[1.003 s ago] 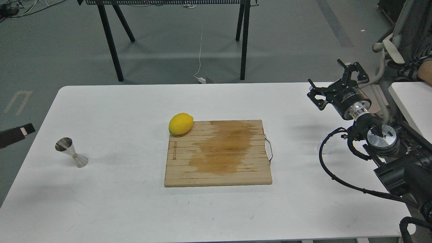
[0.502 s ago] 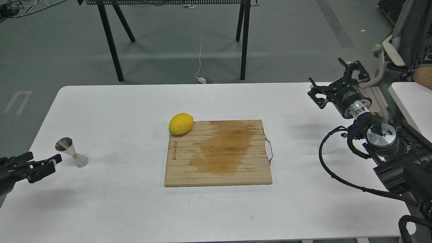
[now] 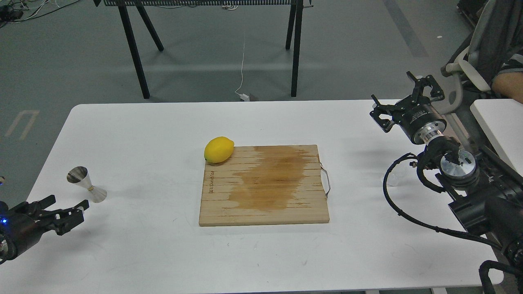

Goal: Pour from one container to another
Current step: 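Close the left gripper around the metal jigger, then lift the jigger with the left gripper and carry it over the cutting board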

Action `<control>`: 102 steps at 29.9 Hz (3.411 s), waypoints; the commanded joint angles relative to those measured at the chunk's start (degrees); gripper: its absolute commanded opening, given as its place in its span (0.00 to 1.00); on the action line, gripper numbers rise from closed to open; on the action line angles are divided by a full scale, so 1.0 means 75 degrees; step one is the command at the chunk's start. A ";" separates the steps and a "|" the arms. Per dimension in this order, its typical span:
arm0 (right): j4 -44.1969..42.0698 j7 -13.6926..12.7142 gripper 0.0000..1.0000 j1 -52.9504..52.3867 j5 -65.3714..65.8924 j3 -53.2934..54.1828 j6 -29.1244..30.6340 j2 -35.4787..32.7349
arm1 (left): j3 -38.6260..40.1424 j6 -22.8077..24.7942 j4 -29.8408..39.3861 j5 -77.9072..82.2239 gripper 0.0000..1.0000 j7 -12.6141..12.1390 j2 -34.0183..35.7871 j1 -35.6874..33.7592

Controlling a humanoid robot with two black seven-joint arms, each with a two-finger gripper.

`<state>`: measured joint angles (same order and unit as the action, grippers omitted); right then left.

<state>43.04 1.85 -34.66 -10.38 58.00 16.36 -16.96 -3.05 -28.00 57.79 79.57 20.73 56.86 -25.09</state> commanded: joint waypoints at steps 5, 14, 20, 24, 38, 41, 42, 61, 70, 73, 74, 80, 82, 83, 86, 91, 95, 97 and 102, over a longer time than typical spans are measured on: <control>0.0050 -0.0013 0.99 -0.0008 0.0001 -0.0011 -0.0013 -0.0036 | 0.0442 -0.0001 -0.0053 0.0032 0.99 -0.0173 -0.0527 0.0017; 0.0015 -0.0013 0.99 -0.0020 0.0001 -0.0011 -0.0013 -0.0024 | 0.0711 -0.0001 -0.0732 -0.0027 0.98 -0.0256 -0.1100 0.0017; -0.0008 -0.0013 0.99 -0.0008 0.0001 -0.0022 -0.0013 -0.0036 | 0.0735 -0.0001 -0.1388 -0.0050 0.97 -0.0256 -0.1522 0.0017; -0.0008 -0.0013 0.99 -0.0008 0.0001 -0.0022 -0.0024 -0.0048 | 0.0758 -0.0001 -0.1716 -0.0050 0.96 -0.0244 -0.1769 0.0017; -0.0020 -0.0013 0.99 -0.0031 0.0012 -0.0022 -0.0107 -0.0083 | 0.0734 -0.0001 -0.2561 -0.0050 0.56 -0.0244 -0.2109 -0.0030; -0.0020 -0.0013 0.99 -0.0031 0.0012 -0.0022 -0.0107 -0.0083 | 0.0723 -0.0001 -0.2655 -0.0050 0.45 -0.0256 -0.2121 -0.0018; -0.0020 -0.0013 0.99 -0.0031 0.0012 -0.0022 -0.0107 -0.0071 | 0.0723 -0.0001 -0.2666 -0.0062 0.40 -0.0244 -0.2121 -0.0030; -0.0125 -0.0024 0.99 -0.0113 0.0012 -0.0022 -0.0107 -0.0048 | 0.0758 -0.0001 -0.2538 -0.0027 0.00 -0.0220 -0.2156 -0.0077; -0.0113 -0.0083 0.99 -0.0148 0.0012 -0.0022 -0.0107 -0.0095 | 0.1391 -0.0001 -0.0688 -0.0003 0.00 -0.0502 -0.1009 -0.0638; -0.0125 -0.0106 0.99 -0.0195 0.0012 -0.0011 -0.0107 -0.0130 | 0.1367 -0.0001 0.0050 0.0020 0.00 -0.0607 -0.0540 -0.1072; -0.0125 -0.0118 0.99 -0.0195 0.0001 0.0024 -0.0107 -0.0153 | 0.1367 -0.0001 0.0296 0.0032 0.00 -0.0630 -0.0411 -0.1200; -0.0149 -0.0118 0.99 -0.0195 -0.0011 0.0025 -0.0130 -0.0165 | 0.1367 -0.0001 0.1399 0.1201 0.00 -0.0853 0.0035 -0.1997; -0.0183 -0.0118 0.99 -0.0172 -0.0034 0.0048 -0.0130 -0.0165 | 0.1367 -0.0001 0.1423 0.1635 0.00 -0.0842 0.0024 -0.2197; -0.0277 -0.0118 0.99 -0.0160 -0.0069 0.0060 -0.0130 -0.0177 | 0.1367 -0.0001 0.1423 0.1823 0.00 -0.0853 0.0012 -0.2325; -0.0663 -0.0118 0.99 -0.0160 -0.0081 0.0071 -0.0107 -0.0177 | 0.1332 -0.0001 0.1423 0.1977 0.00 -0.0865 -0.0128 -0.2666; -0.0687 -0.0224 0.99 -0.0172 -0.0128 0.0142 -0.0118 -0.0235 | 0.1309 0.0485 0.1376 0.2561 0.00 -0.1028 -0.1450 -0.3065; -0.0793 -0.0224 0.99 -0.0277 -0.0117 0.0118 -0.0130 -0.0247 | 0.1297 0.0931 0.1376 0.3241 0.01 -0.1322 -0.2318 -0.3088; -0.0816 -0.0224 0.99 -0.0277 -0.0105 0.0118 -0.0130 -0.0259 | 0.1297 0.1177 0.1353 0.3581 0.01 -0.1392 -0.2787 -0.3100; -0.1016 -0.0212 0.99 -0.0301 -0.0117 0.0107 -0.0200 -0.0259 | 0.1274 0.1576 0.1271 0.4564 0.01 -0.1626 -0.3655 -0.3054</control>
<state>36.23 0.17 -36.81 -11.21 58.90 15.32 -18.93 6.64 -17.55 67.64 109.23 9.49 32.92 -48.31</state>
